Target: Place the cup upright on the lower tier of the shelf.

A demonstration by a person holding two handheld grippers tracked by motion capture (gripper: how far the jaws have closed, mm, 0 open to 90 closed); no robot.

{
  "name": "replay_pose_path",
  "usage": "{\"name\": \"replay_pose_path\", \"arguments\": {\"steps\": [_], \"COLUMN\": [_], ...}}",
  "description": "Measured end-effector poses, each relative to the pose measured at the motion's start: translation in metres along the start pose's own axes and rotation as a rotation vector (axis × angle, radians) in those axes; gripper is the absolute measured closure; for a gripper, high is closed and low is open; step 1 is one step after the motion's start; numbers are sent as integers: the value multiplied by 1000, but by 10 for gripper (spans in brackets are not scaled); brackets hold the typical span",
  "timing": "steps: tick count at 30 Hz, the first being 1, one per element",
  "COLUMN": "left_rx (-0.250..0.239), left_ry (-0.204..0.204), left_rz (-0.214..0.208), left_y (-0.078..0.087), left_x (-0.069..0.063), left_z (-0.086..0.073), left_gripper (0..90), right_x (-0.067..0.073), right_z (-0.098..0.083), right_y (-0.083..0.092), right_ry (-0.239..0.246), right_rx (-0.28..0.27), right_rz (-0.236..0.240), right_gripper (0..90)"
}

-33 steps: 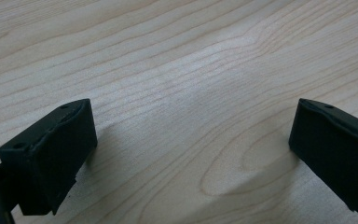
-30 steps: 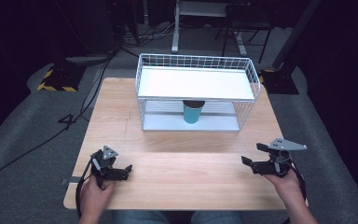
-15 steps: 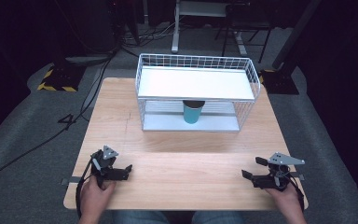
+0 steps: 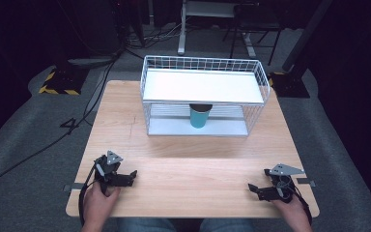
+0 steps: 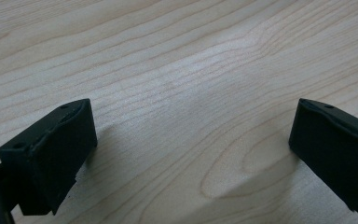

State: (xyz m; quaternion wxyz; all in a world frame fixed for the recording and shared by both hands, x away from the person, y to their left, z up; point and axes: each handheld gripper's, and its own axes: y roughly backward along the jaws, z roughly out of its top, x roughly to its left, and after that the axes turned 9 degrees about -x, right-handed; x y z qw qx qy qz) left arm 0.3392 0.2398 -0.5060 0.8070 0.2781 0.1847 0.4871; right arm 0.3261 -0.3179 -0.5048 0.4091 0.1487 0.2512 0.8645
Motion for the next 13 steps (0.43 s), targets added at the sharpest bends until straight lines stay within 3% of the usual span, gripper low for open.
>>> {"name": "replay_pose_path", "arguments": {"steps": [2,4,8,13], "left_rx": [0,0,0,1], "left_ry": [0,0,0,-1], "left_rz": [0,0,0,0], "left_y": [0,0,0,0], "left_x": [0,0,0,0], "left_z": [0,0,0,0], "left_gripper": [12,12,12,12], "right_x": [3,4,9,9], "right_z": [0,0,0,1], "right_y": [-1,-2,-4,-4], "right_ry": [46,45,20,17], "right_rx": [22,32,33,33], "right_rz": [-41,-40,-75,-78], "right_gripper": [38,3,3,2]}}
